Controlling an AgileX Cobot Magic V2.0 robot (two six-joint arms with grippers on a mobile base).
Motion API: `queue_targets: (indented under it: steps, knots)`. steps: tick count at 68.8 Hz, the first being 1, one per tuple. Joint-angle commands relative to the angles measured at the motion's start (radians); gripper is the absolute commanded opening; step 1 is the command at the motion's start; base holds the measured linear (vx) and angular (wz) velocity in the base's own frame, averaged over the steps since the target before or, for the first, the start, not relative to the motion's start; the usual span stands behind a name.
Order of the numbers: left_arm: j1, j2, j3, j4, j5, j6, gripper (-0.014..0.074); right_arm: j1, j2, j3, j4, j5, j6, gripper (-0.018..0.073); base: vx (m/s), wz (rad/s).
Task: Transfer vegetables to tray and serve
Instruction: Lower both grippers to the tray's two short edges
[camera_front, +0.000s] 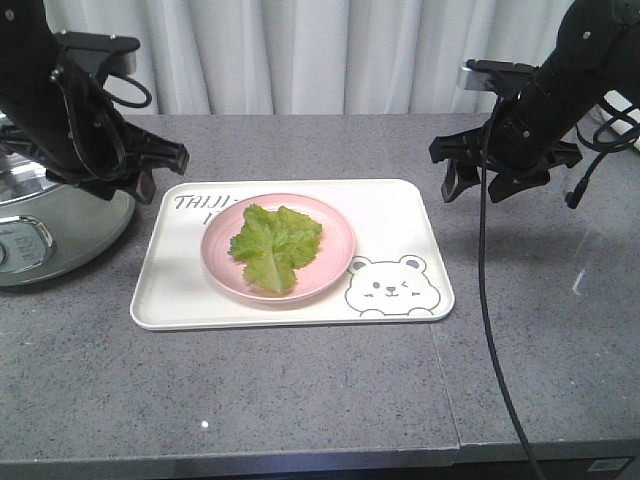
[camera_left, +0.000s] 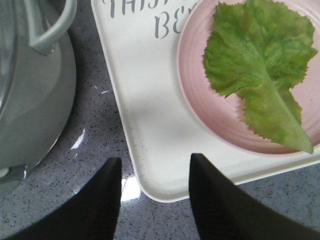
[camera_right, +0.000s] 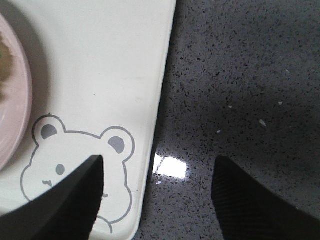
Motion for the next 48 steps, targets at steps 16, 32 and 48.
queue_targets:
  steps: [16,32,48]
  knots:
    - [0.002,-0.006,0.009,0.035,0.000,-0.035,0.0321,-0.004,-0.040,0.024,0.003,0.043,-0.011,0.0463,0.00,0.00]
    - [0.002,0.029,0.009,0.045,0.000,-0.035,0.0321,-0.002,-0.035,0.095,0.010,0.038,-0.029,0.0463,0.00,0.00]
    - [0.002,0.057,0.009,0.047,0.000,-0.035,0.0321,0.018,-0.023,0.096,0.024,0.038,-0.028,0.0463,0.00,0.00]
